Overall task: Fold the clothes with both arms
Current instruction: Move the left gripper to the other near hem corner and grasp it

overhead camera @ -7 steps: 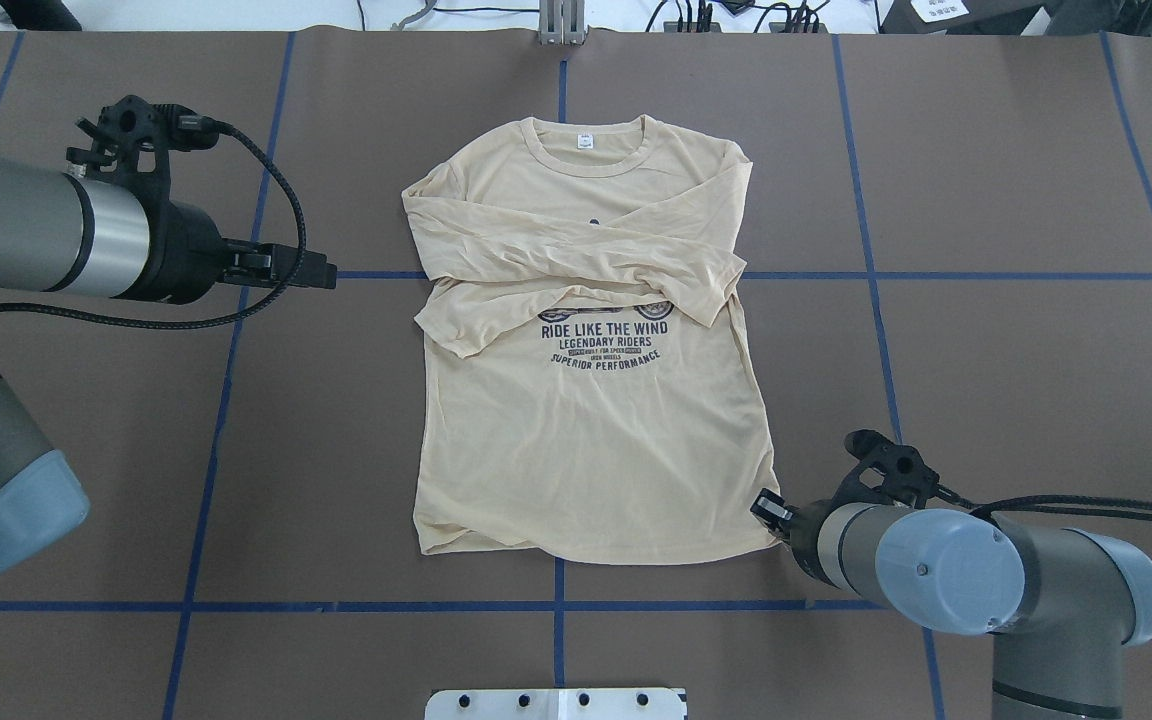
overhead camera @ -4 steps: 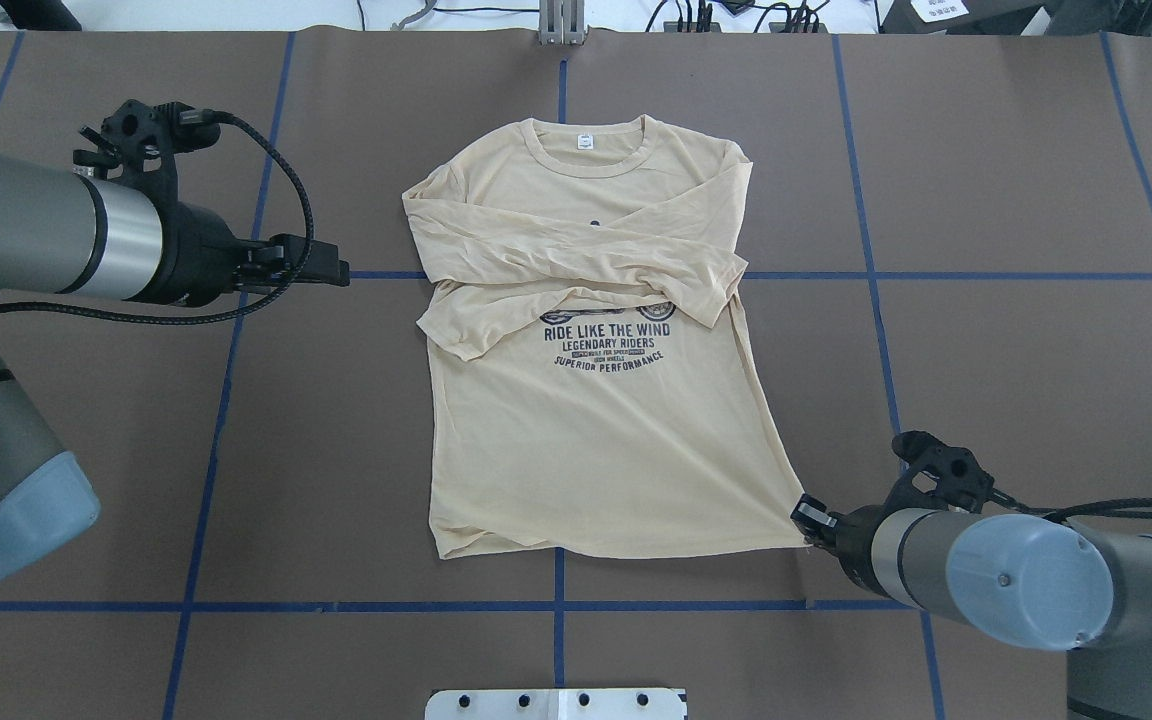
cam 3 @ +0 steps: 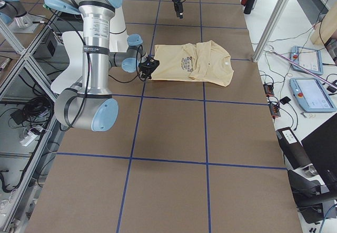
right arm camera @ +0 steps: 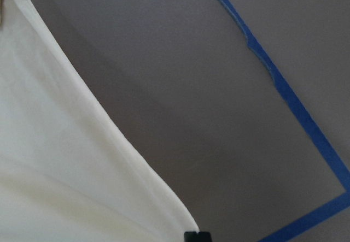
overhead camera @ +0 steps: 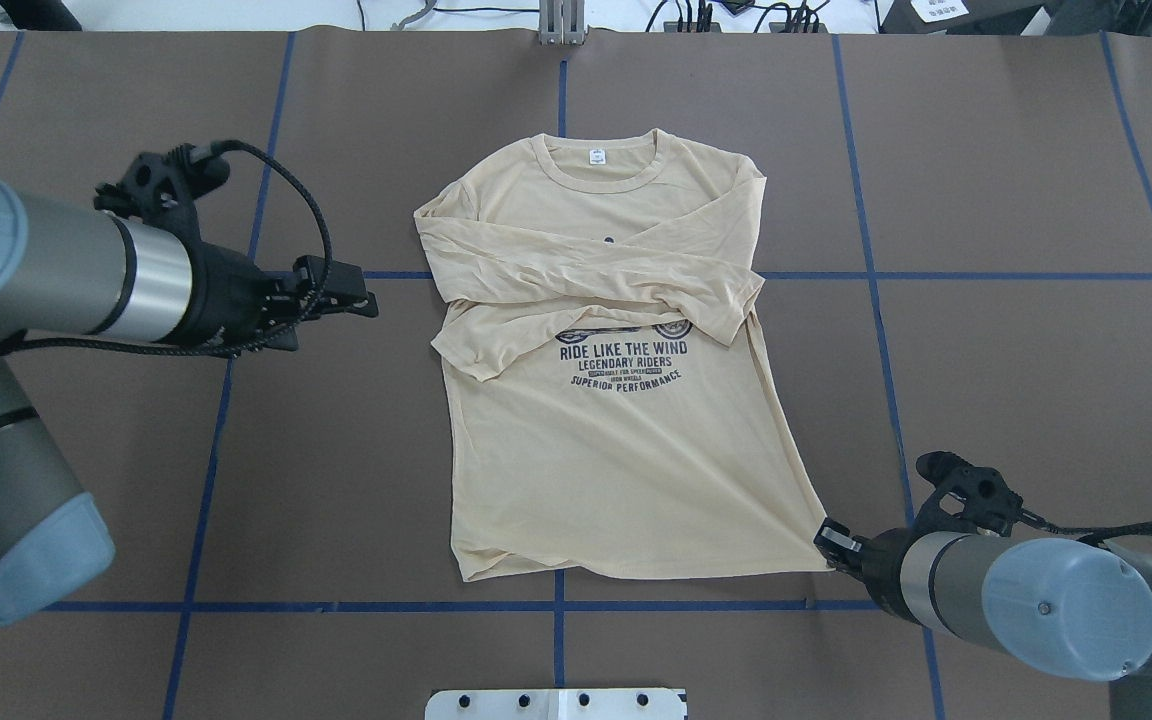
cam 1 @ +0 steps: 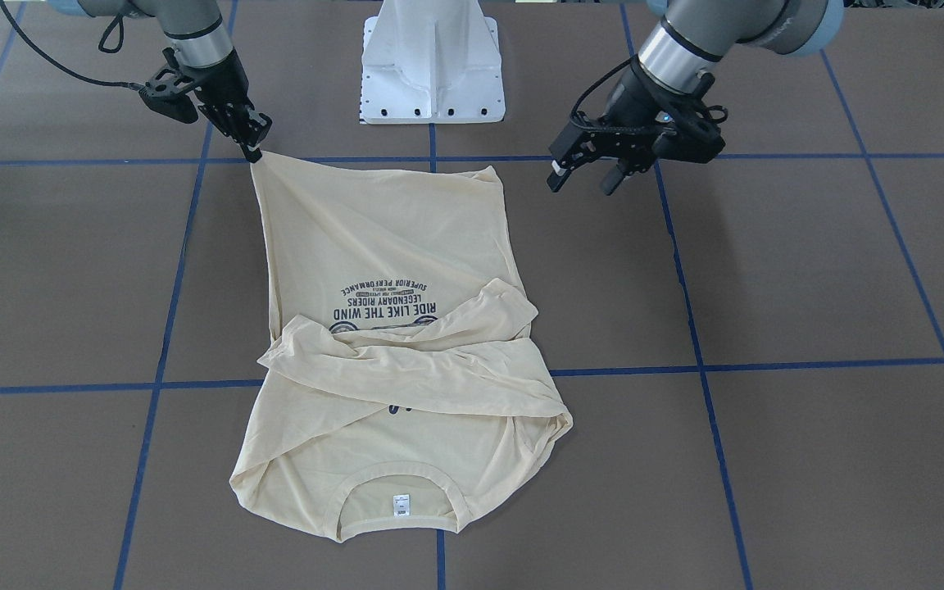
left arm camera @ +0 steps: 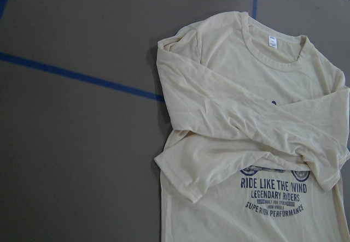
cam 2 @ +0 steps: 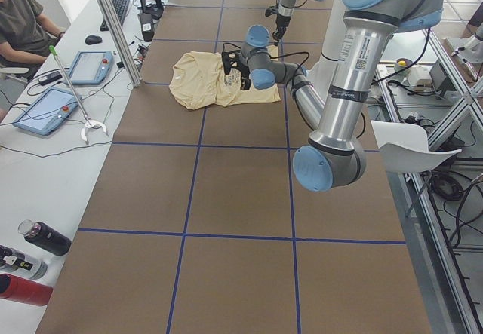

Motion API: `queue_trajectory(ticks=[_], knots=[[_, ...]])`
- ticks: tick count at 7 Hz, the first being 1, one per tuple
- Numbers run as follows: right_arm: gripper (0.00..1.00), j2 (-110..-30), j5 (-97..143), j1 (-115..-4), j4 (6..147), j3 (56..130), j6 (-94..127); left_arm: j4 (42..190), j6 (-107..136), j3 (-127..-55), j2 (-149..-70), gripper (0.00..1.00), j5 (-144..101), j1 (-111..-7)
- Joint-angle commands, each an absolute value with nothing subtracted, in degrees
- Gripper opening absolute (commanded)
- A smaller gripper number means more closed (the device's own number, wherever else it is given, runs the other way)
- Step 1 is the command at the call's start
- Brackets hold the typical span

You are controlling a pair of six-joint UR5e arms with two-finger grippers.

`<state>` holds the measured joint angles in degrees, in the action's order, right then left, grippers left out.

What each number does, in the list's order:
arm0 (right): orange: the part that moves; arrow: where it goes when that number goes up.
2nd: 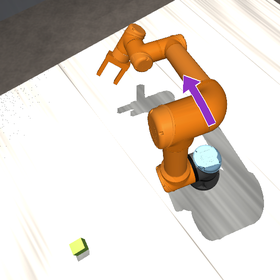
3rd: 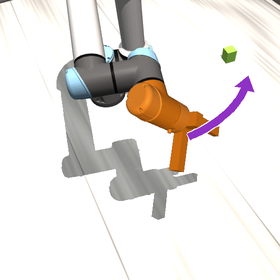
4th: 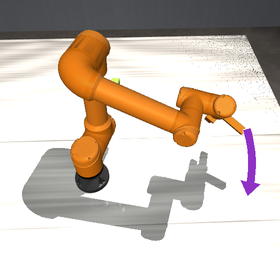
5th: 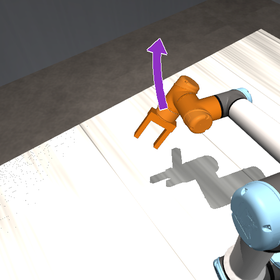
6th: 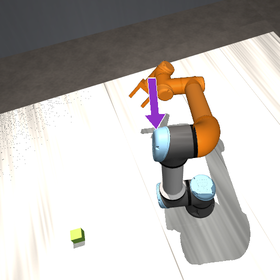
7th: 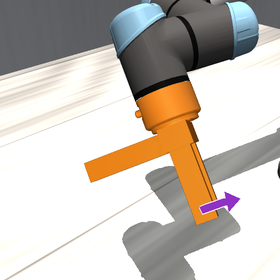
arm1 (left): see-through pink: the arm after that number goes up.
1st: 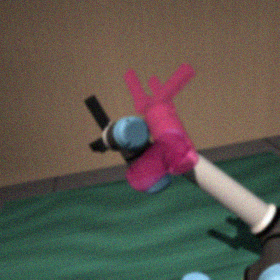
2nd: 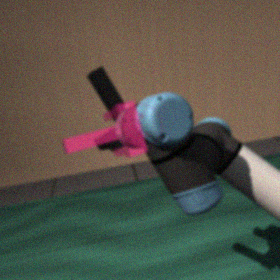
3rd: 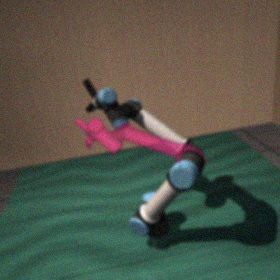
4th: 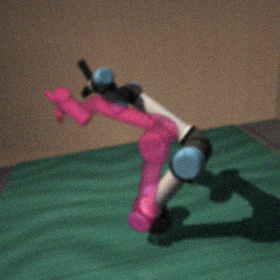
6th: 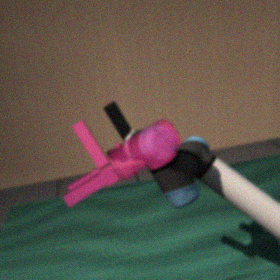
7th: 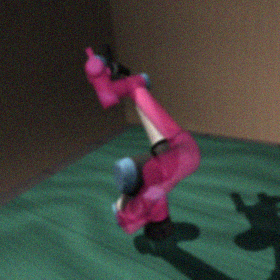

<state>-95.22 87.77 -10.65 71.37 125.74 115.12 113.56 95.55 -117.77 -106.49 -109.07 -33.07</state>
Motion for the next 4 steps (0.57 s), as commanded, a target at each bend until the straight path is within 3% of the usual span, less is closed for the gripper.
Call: queue_trajectory(ticks=[1,4], knots=[[0.0,-95.27,87.45,-10.46,71.37,125.86,115.14,113.47,106.75,-117.25,-106.0,0.97,-103.28,-21.75],[0.0,-95.27,87.28,-10.63,71.37,125.95,115.14,113.82,113.38,-112.51,-107.39,0.79,-96.77,-11.35]])
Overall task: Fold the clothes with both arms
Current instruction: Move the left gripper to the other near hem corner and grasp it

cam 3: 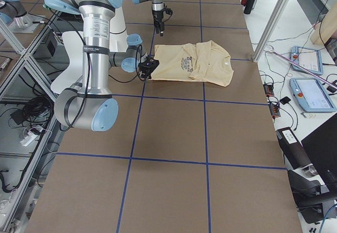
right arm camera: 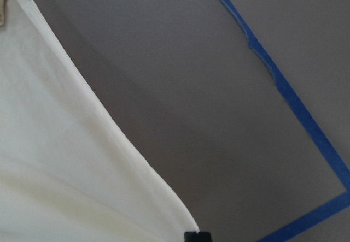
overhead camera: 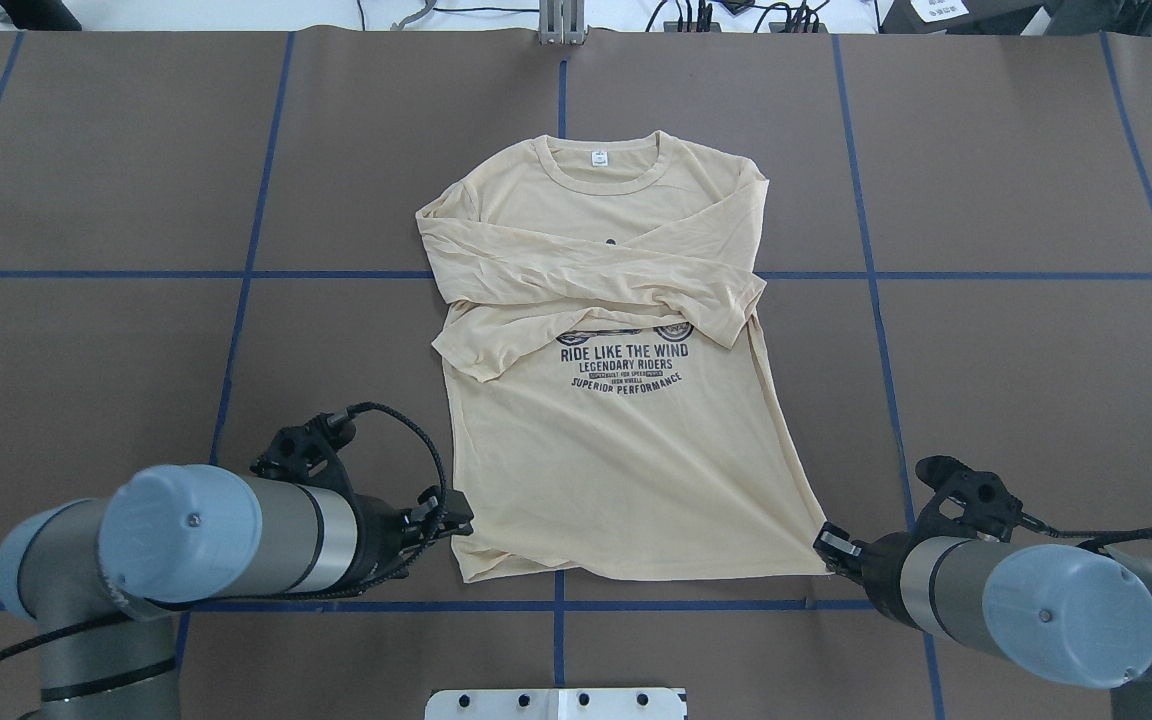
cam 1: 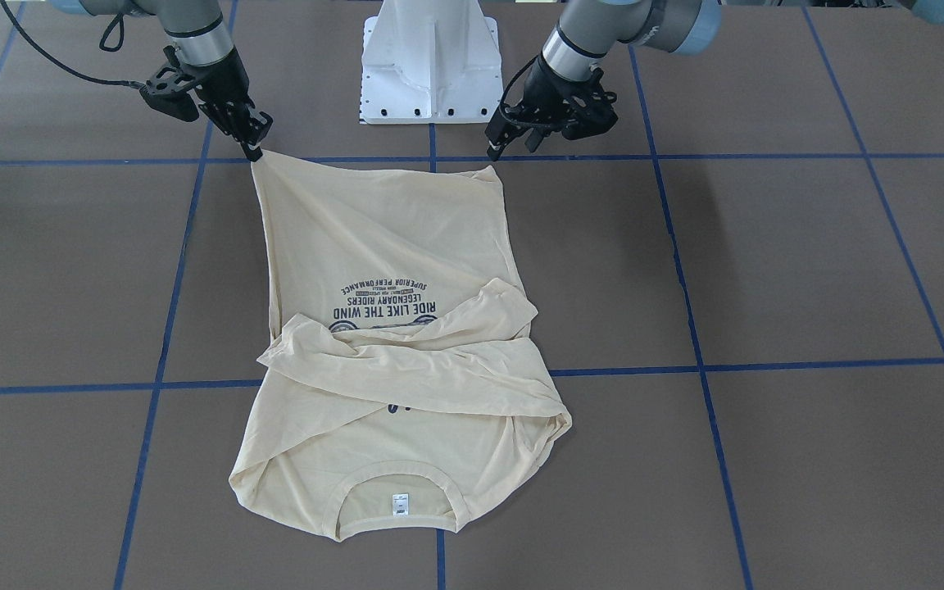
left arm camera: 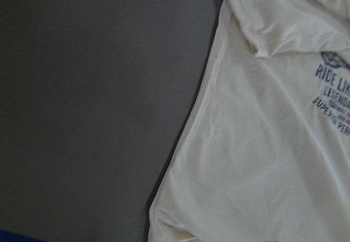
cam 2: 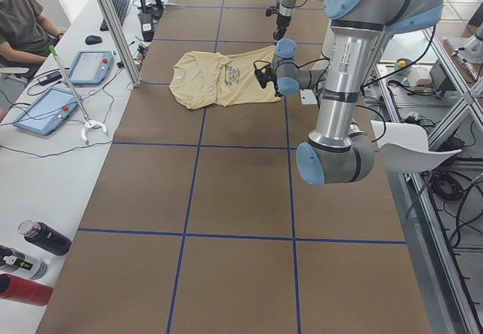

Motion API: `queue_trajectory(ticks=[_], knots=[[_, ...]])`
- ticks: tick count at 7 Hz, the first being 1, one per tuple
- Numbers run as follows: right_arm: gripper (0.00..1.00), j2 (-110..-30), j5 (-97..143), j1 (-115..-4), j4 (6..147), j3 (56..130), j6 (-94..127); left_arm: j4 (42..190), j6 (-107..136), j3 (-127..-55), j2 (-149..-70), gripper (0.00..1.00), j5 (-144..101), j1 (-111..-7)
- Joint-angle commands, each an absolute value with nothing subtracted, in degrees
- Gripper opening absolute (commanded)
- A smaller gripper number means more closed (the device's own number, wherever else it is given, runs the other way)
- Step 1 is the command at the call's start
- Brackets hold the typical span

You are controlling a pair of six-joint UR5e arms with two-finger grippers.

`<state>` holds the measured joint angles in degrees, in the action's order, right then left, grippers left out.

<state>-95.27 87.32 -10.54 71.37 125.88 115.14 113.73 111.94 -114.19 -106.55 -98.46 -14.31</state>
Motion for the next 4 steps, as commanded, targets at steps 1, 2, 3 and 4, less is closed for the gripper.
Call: queue_trajectory(ticks=[1,2,3,4], knots=[[0.0,-95.27,87.19,-10.55,71.37,125.86,115.14,113.99,113.38,-109.63,-108.53,0.76,-96.77,-11.25],[0.0,-95.53,87.27,-10.63,71.37,125.86,114.88,113.82,112.86,-109.08,-109.85,0.72,-96.68,-11.25],[0.0,-95.62,87.28,-10.63,71.37,125.86,114.87,113.82,112.68,-108.64,-109.95,0.69,-96.59,-11.25],[0.0,-96.23,87.19,-10.63,71.37,125.86,114.79,113.82,112.59,-108.37,-110.04,0.69,-96.59,-11.34]])
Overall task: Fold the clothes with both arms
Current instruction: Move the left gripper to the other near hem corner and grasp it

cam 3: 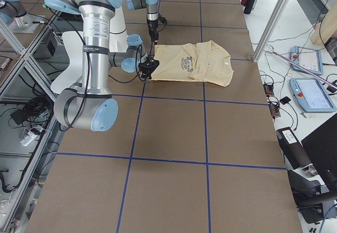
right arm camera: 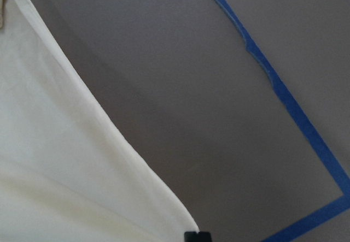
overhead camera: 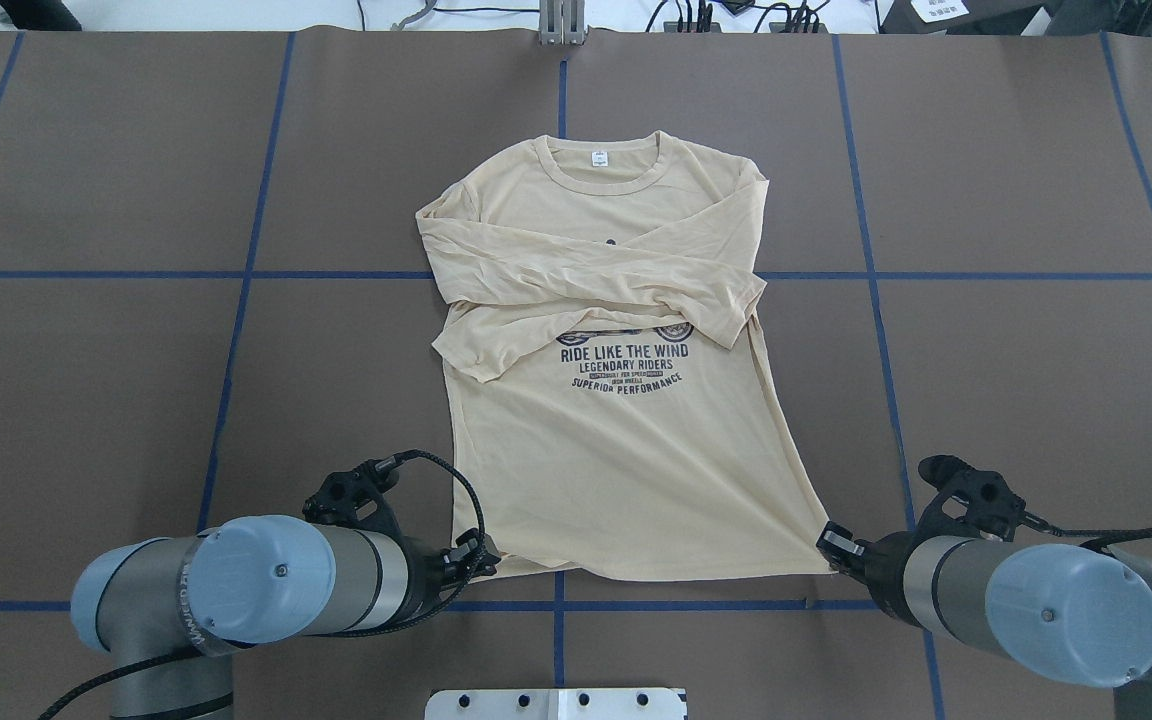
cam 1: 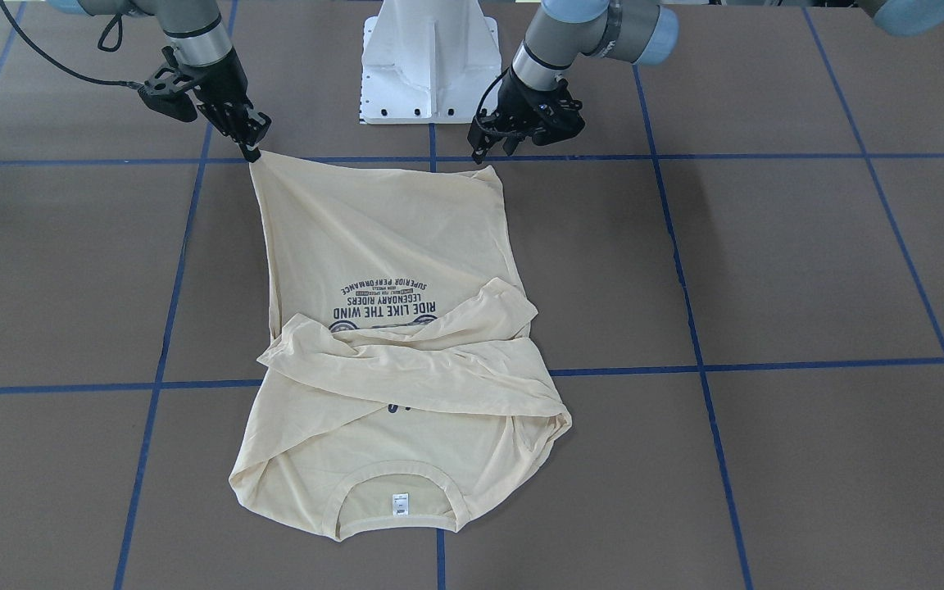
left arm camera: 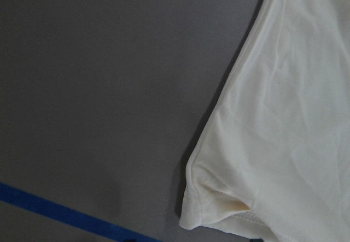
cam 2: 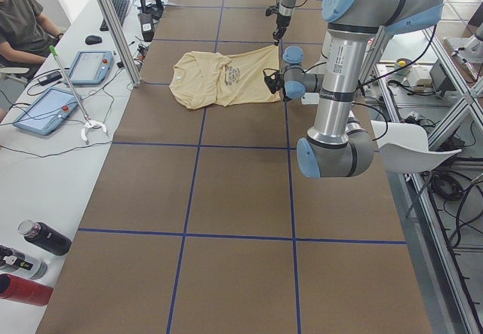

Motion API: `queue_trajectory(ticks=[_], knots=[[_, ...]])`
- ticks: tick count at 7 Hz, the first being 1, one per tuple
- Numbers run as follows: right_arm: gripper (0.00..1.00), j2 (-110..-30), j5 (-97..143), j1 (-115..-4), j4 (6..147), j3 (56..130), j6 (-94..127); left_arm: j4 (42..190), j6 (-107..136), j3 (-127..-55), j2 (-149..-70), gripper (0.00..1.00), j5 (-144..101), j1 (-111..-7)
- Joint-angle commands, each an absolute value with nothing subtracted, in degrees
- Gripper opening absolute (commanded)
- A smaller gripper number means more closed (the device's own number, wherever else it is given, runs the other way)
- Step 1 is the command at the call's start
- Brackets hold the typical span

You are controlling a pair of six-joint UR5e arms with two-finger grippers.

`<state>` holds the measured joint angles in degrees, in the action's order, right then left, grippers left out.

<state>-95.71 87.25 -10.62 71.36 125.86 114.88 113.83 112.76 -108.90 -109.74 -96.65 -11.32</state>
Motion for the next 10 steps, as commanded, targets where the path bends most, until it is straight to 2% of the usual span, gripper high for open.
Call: queue_trajectory(ticks=[1,2,5,6,7,8,10], knots=[[0.0,-96.24,87.19,-10.63,71.37,125.86,114.7,113.91,112.5,-107.24,-110.13,0.67,-96.07,-11.34],[0.0,-96.24,87.19,-10.63,71.37,125.86,114.78,113.91,112.5,-107.05,-110.39,0.64,-95.89,-11.42],[0.0,-96.33,87.19,-10.63,71.37,125.86,114.7,113.99,112.5,-105.21,-111.71,0.62,-95.98,-11.34],[0.0,-96.33,87.19,-10.63,71.37,125.86,114.7,113.91,112.5,-105.21,-112.49,0.46,-95.98,-11.34],[0.0,-96.33,87.19,-10.63,71.37,125.86,114.7,113.91,112.5,-105.47,-112.5,0.08,-95.98,-11.42],[0.0,-96.33,87.19,-10.55,71.37,125.86,114.7,113.91,112.5,-105.64,-112.5,0.0,-96.15,-11.43],[0.0,-96.33,87.19,-10.63,71.37,125.86,114.79,113.64,112.41,-107.65,-112.06,0.0,-96.24,-12.21]])
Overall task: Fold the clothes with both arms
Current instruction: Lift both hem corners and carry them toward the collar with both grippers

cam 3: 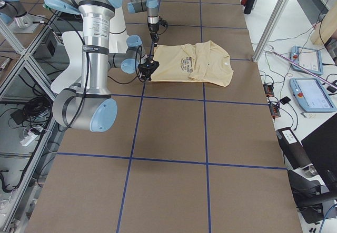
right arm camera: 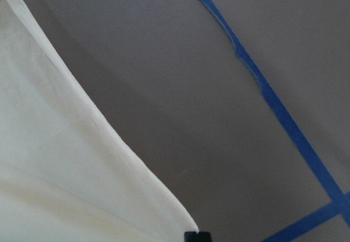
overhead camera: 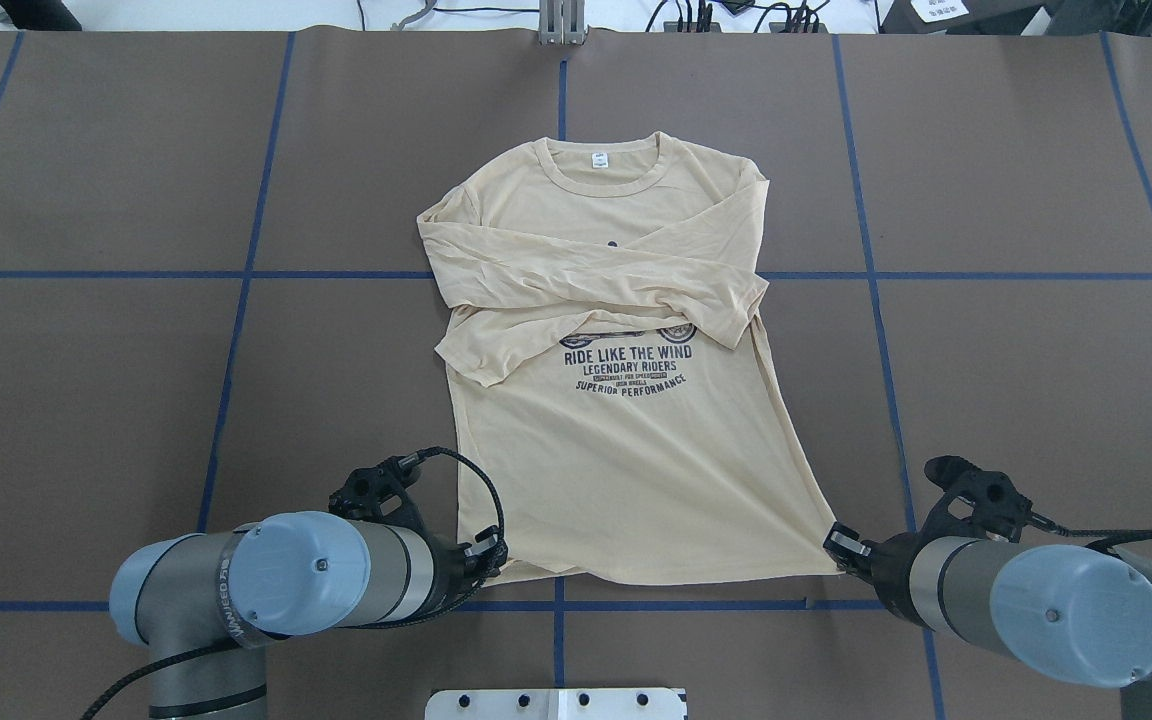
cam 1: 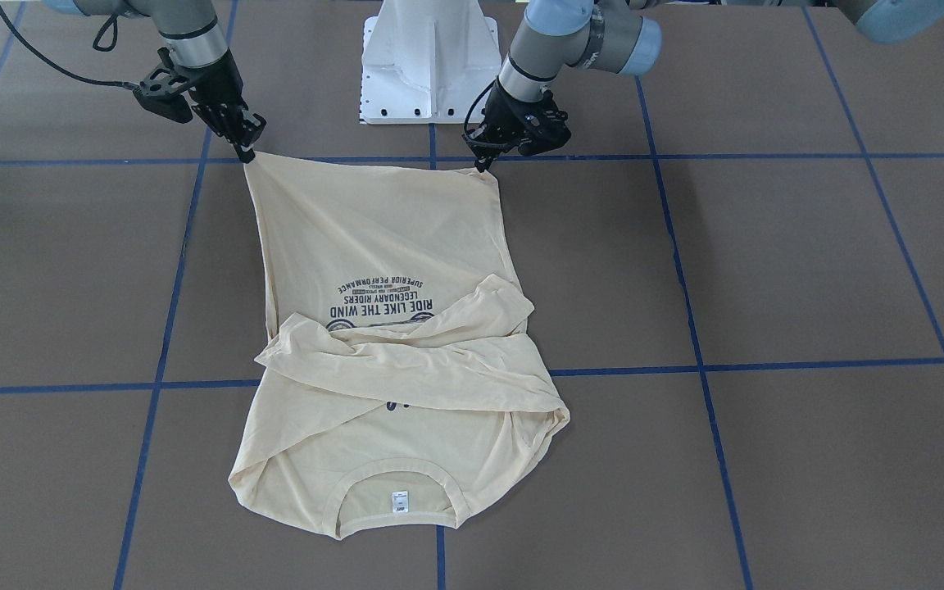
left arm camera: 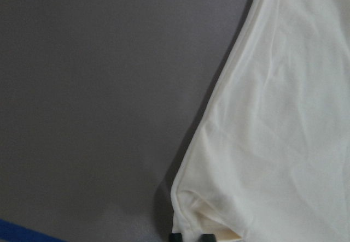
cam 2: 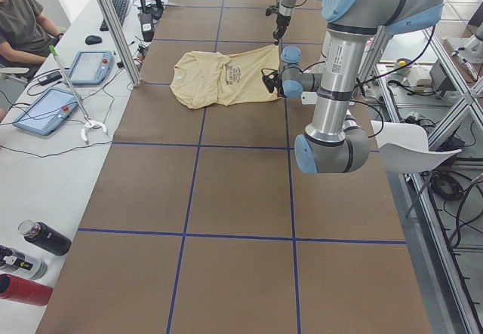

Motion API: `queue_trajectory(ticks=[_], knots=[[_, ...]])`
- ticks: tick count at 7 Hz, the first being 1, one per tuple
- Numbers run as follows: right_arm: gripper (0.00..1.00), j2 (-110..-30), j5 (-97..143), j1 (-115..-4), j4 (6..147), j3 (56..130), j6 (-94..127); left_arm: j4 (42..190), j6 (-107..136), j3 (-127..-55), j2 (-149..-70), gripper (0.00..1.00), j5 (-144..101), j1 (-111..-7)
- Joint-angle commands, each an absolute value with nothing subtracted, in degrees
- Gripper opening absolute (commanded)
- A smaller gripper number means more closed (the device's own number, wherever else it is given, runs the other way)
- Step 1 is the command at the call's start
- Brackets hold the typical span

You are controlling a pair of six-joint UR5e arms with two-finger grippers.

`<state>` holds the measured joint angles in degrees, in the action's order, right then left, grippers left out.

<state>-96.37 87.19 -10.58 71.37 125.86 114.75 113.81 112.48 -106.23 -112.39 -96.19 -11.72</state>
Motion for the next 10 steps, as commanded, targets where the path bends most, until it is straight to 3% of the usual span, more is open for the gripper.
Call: queue_trajectory(ticks=[1,5,10], knots=[[0.0,-96.33,87.19,-10.63,71.37,125.95,114.7,113.21,112.33,-110.36,-111.02,0.0,-96.41,-13.09],[0.0,-96.59,87.89,-9.5,71.28,128.49,114.87,111.36,108.38,-119.26,-102.67,0.0,-96.59,-13.01],[0.0,-98.08,95.97,-11.14,71.28,133.66,115.4,108.63,110.56,-125.93,-103.53,0.0,-102.0,-12.22]])
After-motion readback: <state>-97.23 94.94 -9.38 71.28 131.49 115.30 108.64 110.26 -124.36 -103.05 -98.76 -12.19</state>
